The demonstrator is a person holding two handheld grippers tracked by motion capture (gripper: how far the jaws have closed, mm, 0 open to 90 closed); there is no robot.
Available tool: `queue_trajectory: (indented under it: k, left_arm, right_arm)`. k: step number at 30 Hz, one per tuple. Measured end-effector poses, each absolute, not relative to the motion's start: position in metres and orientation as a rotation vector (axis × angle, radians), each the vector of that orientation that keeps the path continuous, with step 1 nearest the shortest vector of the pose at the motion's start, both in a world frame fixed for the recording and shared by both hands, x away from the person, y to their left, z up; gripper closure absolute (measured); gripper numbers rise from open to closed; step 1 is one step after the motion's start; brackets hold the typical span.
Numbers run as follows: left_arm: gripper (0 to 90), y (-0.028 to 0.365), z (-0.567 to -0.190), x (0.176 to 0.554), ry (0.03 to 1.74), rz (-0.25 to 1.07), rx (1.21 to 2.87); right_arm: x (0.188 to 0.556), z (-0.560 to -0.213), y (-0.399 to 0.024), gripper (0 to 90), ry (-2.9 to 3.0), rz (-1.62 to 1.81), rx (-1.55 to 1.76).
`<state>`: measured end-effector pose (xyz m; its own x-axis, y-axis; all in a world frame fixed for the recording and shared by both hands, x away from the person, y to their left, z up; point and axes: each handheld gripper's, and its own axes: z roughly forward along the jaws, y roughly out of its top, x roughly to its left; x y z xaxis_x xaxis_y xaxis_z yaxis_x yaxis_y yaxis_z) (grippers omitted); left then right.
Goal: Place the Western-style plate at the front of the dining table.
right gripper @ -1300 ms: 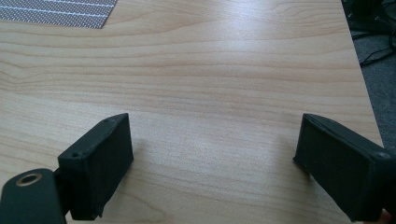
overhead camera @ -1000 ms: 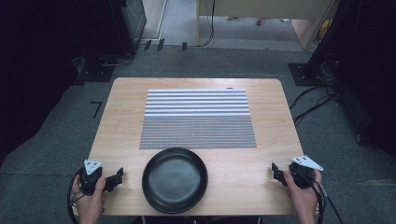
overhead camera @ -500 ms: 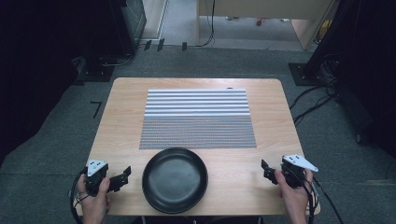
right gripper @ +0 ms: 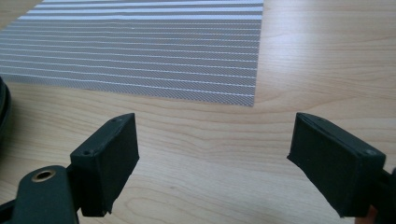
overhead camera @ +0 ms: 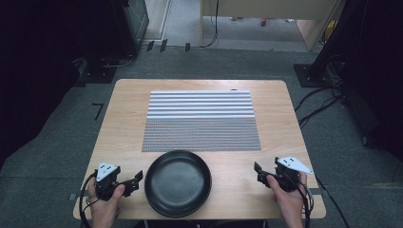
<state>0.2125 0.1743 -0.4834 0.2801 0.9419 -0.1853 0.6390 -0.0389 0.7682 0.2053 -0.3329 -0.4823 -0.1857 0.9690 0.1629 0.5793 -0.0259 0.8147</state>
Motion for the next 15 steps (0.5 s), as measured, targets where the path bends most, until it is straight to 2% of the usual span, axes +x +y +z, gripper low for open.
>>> queue_trajectory:
  k: [15]
  left_arm:
    - [9.3,0.155,-0.482,0.208,1.393,0.465,1.785]
  right_arm:
    - [0.203,-0.478,-0.300,20.0,1.795,1.162,1.614]
